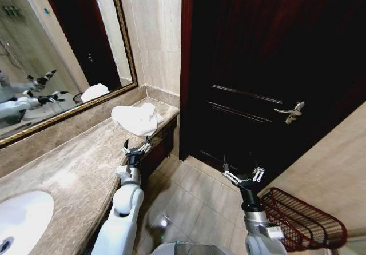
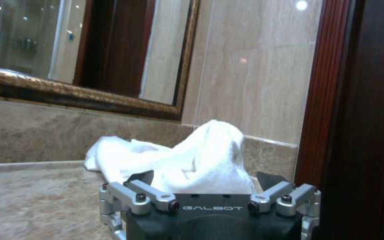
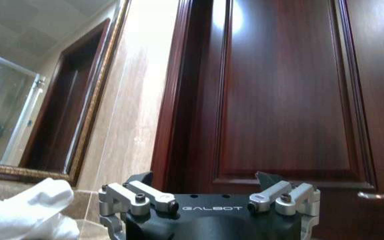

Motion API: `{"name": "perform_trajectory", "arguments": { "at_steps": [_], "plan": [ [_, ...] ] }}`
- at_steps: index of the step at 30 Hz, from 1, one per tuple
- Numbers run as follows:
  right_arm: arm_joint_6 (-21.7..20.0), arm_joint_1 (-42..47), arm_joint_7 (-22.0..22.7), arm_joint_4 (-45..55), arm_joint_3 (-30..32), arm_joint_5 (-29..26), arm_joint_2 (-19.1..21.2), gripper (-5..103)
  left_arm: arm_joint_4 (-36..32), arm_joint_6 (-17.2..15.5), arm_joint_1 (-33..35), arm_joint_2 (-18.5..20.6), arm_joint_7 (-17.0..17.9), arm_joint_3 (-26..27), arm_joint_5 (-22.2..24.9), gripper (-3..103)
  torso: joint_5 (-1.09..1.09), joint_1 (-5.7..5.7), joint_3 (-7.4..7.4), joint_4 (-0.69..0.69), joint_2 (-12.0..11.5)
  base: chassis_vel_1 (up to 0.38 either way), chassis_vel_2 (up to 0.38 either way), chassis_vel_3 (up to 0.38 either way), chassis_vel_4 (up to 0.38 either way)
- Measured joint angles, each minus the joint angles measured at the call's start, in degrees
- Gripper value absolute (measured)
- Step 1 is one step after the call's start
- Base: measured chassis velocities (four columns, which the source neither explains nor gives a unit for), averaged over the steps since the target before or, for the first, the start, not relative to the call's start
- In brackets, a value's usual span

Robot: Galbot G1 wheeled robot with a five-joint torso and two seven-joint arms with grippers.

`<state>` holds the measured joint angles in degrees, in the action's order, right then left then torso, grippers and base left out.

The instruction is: Discard the used towel into the hamper.

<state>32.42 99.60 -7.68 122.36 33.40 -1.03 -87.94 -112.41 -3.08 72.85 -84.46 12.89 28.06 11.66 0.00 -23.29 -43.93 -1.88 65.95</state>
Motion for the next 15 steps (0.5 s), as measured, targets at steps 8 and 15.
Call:
{"name": "perform_trajectory", "arguments": {
  "at_steps": [8, 15],
  "plan": [
    [-0.3, -0.3, 0.4, -1.2, 0.7, 0.1, -0.1, 100, 8.5, -2.5, -10.4, 2.0, 2.1, -1.7, 1.8, 100, -0.01, 0.0, 0.0, 0.01, 0.0, 0.0, 0.0, 0.0, 0.0],
    [-0.3, -0.4, 0.4, -1.8, 1.0, 0.1, -0.5, 100, 15.3, -3.9, -17.6, 2.9, 3.7, -3.7, 5.3, 100, 0.0, -0.01, 0.0, 0.0, 0.0, 0.0, 0.0, 0.0, 0.0]
  ]
}}
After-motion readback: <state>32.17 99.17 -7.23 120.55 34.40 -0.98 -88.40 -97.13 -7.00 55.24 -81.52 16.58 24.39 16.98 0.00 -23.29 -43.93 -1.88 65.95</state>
